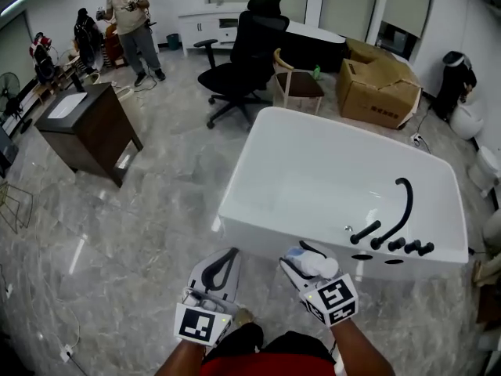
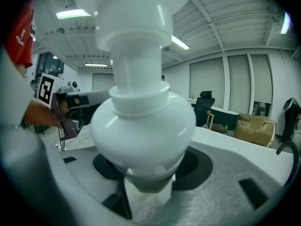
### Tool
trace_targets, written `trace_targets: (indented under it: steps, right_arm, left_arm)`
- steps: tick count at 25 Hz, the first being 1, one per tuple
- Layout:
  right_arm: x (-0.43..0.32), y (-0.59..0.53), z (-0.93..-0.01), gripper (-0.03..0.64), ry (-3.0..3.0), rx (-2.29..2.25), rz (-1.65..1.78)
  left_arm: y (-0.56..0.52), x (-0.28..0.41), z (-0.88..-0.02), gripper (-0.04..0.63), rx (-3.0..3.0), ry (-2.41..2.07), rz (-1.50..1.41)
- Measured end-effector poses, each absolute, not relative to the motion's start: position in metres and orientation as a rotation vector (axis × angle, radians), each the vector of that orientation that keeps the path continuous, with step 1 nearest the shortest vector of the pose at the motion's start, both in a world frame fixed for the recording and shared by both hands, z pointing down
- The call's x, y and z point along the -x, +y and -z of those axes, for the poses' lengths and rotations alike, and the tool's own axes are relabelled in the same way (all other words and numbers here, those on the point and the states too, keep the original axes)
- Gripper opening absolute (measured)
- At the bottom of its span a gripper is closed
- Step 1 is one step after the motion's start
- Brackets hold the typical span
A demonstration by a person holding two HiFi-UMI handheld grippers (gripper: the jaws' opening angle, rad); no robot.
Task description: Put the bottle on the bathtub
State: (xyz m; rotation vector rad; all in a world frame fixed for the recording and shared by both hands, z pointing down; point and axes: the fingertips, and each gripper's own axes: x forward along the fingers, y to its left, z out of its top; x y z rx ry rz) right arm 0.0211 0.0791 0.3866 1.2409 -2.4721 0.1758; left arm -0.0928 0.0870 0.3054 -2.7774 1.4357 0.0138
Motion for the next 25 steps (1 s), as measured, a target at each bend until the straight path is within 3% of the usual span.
trace_targets:
  steps: [25]
  right_arm:
    - [-0.053,-0.122,-0.637,0.242,-2.249,-0.988,-0.369]
  left_arm:
    - [-0.102,0.070,-0.410,0.012,2.766,1.673,0.251]
